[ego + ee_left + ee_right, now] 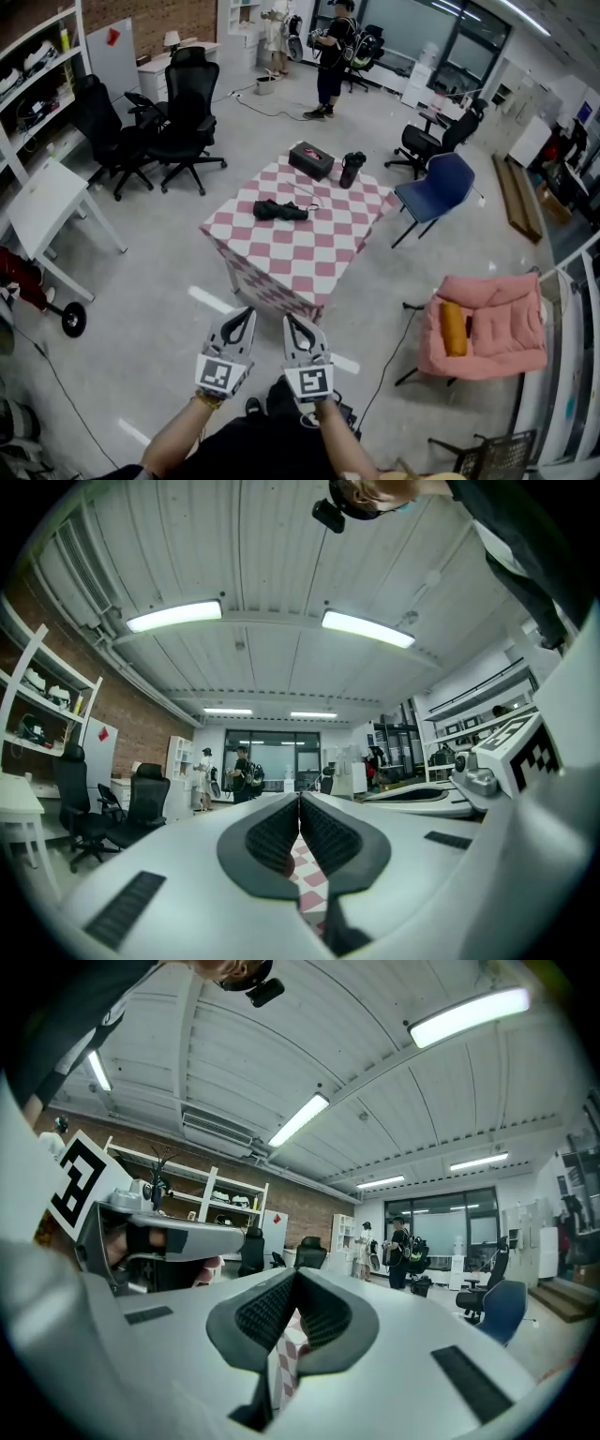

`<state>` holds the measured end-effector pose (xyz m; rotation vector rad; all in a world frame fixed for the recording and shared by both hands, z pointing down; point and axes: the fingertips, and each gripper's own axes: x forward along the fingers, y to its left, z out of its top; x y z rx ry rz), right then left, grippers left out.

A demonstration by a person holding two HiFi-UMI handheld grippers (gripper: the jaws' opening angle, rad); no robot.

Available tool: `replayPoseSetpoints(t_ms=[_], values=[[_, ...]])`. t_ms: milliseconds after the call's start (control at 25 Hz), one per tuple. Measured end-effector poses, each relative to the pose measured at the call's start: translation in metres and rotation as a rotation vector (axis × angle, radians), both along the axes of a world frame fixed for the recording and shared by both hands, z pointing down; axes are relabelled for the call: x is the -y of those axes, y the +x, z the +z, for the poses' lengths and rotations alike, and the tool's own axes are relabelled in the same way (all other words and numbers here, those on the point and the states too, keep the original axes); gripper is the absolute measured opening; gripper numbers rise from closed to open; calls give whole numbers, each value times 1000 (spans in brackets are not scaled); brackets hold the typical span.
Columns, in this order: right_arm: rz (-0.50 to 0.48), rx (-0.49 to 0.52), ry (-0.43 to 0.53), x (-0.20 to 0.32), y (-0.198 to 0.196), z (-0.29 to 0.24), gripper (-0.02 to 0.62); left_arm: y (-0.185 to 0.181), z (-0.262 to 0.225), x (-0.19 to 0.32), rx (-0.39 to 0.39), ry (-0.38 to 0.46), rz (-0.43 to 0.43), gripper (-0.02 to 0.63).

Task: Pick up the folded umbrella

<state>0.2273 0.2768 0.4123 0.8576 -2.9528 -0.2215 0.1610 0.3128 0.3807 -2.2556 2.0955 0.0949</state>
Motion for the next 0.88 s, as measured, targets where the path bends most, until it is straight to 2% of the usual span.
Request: replayPoseSetpoints(t_ms=[520, 880], values=[[-26, 67, -38, 119, 14, 5, 8, 6, -8, 102, 66, -72, -83, 15], [10, 53, -66, 164, 14, 8, 8, -2, 0, 149, 38, -56, -65, 15]])
